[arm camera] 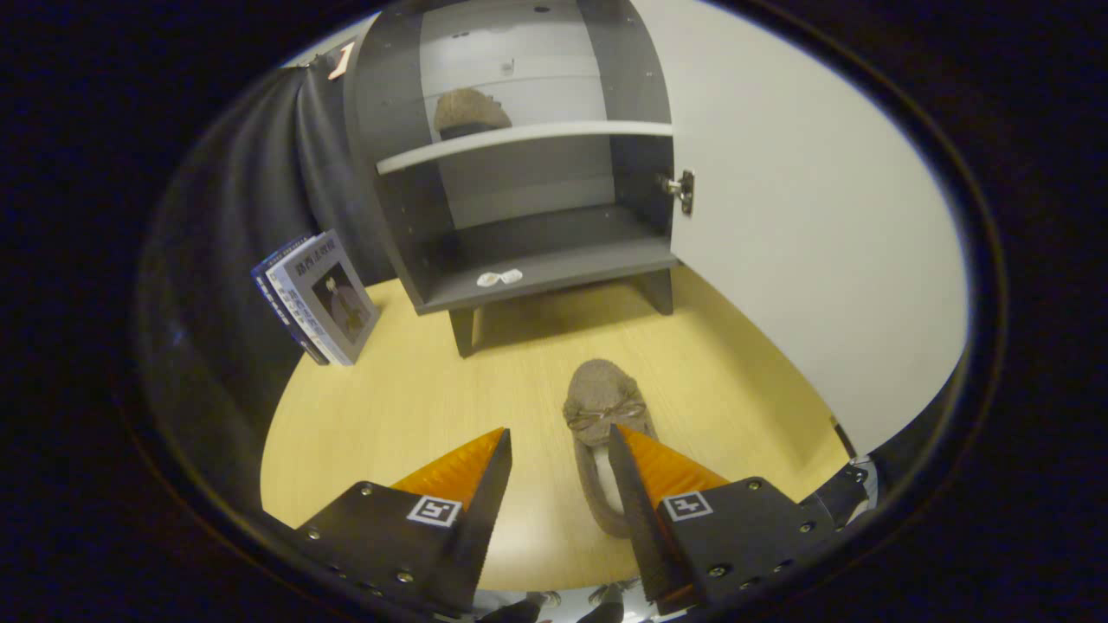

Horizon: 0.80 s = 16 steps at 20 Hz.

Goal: Open the shoe cabinet door, grab the shoes and put them into the shoe cabinet, then close the shoe cabinet door.

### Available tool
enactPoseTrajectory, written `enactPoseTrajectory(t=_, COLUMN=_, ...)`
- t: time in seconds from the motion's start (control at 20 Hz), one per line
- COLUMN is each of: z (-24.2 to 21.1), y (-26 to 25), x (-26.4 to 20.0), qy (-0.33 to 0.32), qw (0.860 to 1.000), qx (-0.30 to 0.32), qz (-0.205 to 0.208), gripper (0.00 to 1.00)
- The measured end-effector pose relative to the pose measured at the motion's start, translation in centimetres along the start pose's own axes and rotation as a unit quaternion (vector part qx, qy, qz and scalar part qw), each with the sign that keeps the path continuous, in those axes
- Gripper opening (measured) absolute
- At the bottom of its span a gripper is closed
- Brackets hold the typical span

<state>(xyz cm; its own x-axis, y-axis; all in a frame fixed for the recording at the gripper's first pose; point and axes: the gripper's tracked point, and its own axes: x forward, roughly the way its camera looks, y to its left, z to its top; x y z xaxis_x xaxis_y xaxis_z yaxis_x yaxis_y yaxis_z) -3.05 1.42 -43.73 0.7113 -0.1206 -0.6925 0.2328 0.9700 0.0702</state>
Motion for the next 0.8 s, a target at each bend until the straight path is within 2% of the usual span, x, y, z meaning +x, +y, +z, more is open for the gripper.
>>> enactPoseTrajectory(t=0.2, z=-2.9, y=-1.0, x=3.7, qy=0.029, qw=1.0, qx=0.0, qz=-0.003, gripper=0.7)
enactPoseTrajectory(t=0.6, z=-5.0, y=-1.6, x=8.9, qy=0.072, qw=0.997, qx=-0.036, qz=-0.006, gripper=0.7)
enactPoseTrajectory(t=0.65, z=-5.2, y=-1.5, x=9.2, qy=0.078, qw=0.996, qx=-0.044, qz=-0.008, gripper=0.69)
enactPoseTrajectory(t=0.7, z=-5.4, y=-1.4, x=9.5, qy=0.084, qw=0.995, qx=-0.051, qz=-0.01, gripper=0.57)
enactPoseTrajectory(t=0.8, z=-5.1, y=-1.7, x=10.4, qy=0.081, qw=0.995, qx=-0.054, qz=-0.019, gripper=0.56)
